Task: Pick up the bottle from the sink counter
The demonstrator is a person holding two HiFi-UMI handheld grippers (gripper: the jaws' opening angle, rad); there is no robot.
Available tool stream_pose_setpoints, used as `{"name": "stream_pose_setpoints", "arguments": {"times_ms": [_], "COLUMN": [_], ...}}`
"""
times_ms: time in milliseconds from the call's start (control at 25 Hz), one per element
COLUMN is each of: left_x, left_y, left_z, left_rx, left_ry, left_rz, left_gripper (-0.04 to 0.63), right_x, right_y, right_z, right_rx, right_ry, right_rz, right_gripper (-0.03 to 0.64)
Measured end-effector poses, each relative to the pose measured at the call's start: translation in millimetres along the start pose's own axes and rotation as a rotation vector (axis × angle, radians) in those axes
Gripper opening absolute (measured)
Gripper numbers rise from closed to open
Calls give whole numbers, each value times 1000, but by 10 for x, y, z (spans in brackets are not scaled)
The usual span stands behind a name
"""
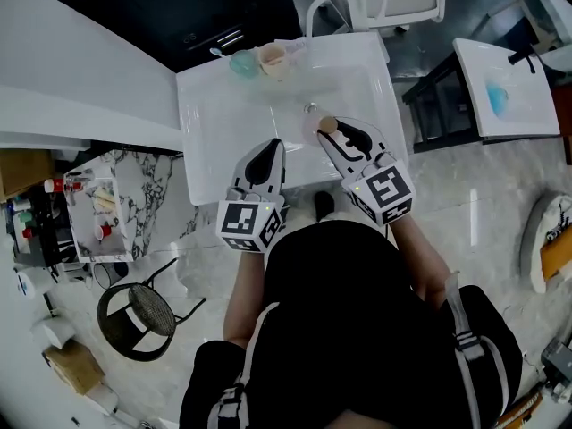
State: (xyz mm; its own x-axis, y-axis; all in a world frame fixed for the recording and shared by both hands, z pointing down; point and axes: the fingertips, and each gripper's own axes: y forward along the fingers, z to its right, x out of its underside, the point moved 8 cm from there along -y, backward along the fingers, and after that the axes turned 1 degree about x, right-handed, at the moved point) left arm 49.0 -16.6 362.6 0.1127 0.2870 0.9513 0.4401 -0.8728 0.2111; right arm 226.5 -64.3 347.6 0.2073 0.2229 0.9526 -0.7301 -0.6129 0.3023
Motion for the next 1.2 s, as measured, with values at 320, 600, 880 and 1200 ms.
{"name": "stream_pose_setpoints", "arguments": {"times_ms": [320, 600, 880, 1200], "left_x": [116, 162, 178, 147], "left_y": [-56, -214, -369, -651], "left_z": [176, 199, 144, 122], "left_rx": [-16, -32, -19, 14], "left_ry": [-8, -8, -11, -3], "left_rz": [9, 13, 15, 12], "left_gripper": [20, 20, 20, 20], "right_x": [154, 220, 189, 120], "right_y": [-213, -280, -282, -436], "right_z": [33, 0, -154, -449], "right_rx": [5, 23, 40, 78], "right_ry": [13, 21, 21, 43], "right_rz": [-6, 2, 10, 30], "right_gripper": [120, 120, 120, 120]}}
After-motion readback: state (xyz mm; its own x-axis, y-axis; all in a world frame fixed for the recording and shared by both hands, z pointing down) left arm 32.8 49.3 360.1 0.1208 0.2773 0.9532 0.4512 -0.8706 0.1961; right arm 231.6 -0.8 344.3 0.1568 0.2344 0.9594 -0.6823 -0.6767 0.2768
